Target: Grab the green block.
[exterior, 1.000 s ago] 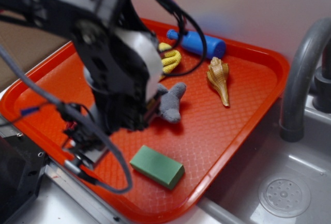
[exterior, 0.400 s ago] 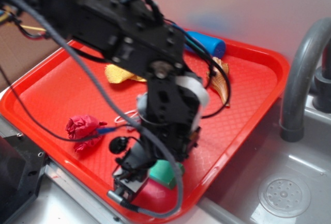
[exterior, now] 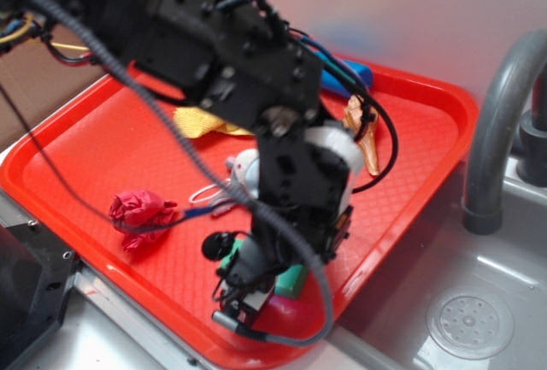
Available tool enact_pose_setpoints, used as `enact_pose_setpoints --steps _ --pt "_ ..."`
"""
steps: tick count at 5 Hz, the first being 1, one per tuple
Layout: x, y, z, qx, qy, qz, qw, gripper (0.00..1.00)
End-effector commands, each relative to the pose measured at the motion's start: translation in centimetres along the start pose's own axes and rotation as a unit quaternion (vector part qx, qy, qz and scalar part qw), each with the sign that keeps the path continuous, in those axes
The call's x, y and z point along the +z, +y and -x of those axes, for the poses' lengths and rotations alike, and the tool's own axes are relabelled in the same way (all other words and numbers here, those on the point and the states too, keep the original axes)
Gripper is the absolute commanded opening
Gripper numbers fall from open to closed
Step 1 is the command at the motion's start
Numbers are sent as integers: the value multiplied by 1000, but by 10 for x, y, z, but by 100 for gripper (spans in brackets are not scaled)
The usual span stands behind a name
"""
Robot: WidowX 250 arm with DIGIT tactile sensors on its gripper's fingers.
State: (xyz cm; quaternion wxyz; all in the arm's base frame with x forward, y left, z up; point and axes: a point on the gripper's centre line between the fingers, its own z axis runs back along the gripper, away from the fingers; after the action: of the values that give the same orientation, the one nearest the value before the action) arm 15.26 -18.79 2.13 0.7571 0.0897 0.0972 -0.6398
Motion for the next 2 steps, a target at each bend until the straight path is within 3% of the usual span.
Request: enact_pose_setpoints --steps 1,2 --pt "31 -18 27 88 -14 -32 996 0" --pt "72 5 64 209 -64 7 976 0"
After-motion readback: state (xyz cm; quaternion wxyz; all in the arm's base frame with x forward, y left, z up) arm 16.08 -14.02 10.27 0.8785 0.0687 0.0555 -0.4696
